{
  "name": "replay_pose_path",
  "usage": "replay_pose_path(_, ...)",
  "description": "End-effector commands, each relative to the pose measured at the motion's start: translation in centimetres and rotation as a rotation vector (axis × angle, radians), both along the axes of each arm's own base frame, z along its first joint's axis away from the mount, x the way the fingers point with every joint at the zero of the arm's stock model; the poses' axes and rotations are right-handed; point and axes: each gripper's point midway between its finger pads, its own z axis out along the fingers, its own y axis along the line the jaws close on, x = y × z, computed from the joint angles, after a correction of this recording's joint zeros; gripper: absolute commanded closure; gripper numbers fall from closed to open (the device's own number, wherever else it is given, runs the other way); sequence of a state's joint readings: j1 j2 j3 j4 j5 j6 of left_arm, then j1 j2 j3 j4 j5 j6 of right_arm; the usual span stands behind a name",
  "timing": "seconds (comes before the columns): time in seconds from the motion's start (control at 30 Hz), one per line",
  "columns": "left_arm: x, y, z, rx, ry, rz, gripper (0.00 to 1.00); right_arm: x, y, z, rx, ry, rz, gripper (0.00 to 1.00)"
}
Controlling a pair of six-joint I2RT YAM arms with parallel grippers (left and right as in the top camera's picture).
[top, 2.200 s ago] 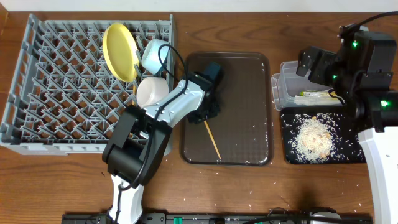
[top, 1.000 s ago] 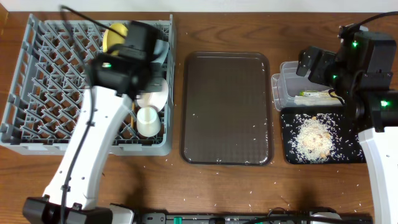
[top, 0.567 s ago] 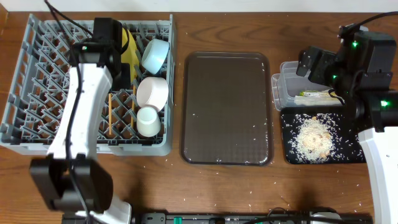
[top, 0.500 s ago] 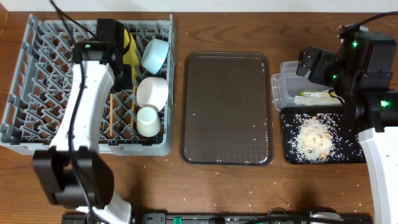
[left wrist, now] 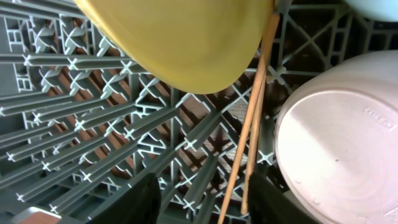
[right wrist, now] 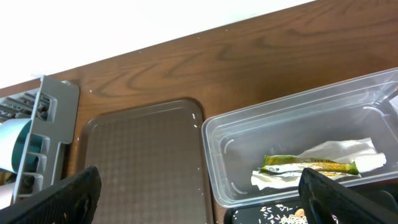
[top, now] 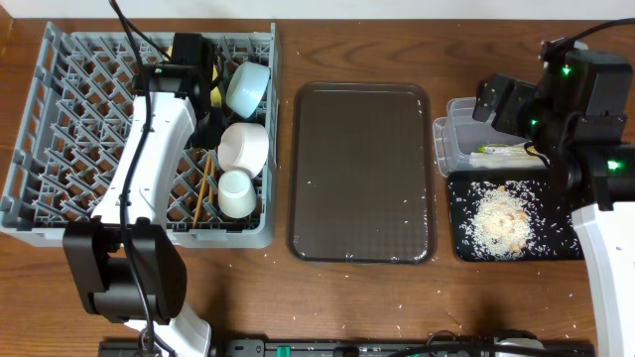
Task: Sort waste into correct bins and load items into the dishwasher
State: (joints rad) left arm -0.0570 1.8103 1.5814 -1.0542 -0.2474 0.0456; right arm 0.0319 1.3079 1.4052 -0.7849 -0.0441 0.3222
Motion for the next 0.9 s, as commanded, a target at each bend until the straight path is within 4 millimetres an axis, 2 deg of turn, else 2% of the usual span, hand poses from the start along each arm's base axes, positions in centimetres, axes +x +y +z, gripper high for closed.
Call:
replay_pose_path(0.0, -0.3, 0.3, -0.1, 0.012, 0.005, 0.019, 0.51, 0.1, -0.4, 0.3, -0.004, -0.007, -0.020, 0.01)
replay_pose_path(0.13, -1.5, -1.2, 1.0, -0.057, 0.031, 0.049, 0.50, 0.1, -0.4, 0.3, -0.004, -0.007, -0.020, 0.01)
replay_pose_path(0.33, -3.2, -5.2, 5.3, -0.185, -0.019, -0.009, 0.49, 0.1, -0.4, 0.3, -0.004, -0.007, -0.020, 0.01)
replay_pose_path(0.4, -3.9, -6.3, 7.0, -0.216, -0.070, -0.016, 0.36, 0.1, -0.4, 0.3, -0.004, -0.007, -0.020, 0.01)
replay_pose_path(0.47, -4.8, -7.5, 8.7, -0.246, -0.108, -0.046, 0.27, 0.1, -0.4, 0.3, -0.004, -0.007, -0.020, 0.01)
replay_pose_path(0.57, -6.5, -8.8, 11.0, -0.264, -0.160, -0.093, 0.21, 0.1, -0.4, 0.3, -0.004, -0.007, -0.020, 0.01)
replay_pose_path(0.67, -8.4, -9.4, 12.8, -0.261, -0.229, -0.097, 0.19, 0.1, -0.4, 0.3, -0.004, -0.007, -0.020, 0.01)
replay_pose_path(0.73, -9.7, -9.0, 13.5, -0.228, -0.283, -0.071, 0.18, 0.1, -0.4, 0.3, -0.004, -0.007, -0.020, 0.01)
replay_pose_path(0.8, -10.9, -8.8, 13.7, -0.215, -0.335, -0.049, 0.18, 0.1, -0.4, 0.3, -0.004, -0.007, -0.020, 0.01)
replay_pose_path(0.87, -11.7, -9.4, 13.5, -0.251, -0.384, -0.059, 0.18, 0.1, -0.4, 0.3, -0.004, -0.007, -0.020, 0.01)
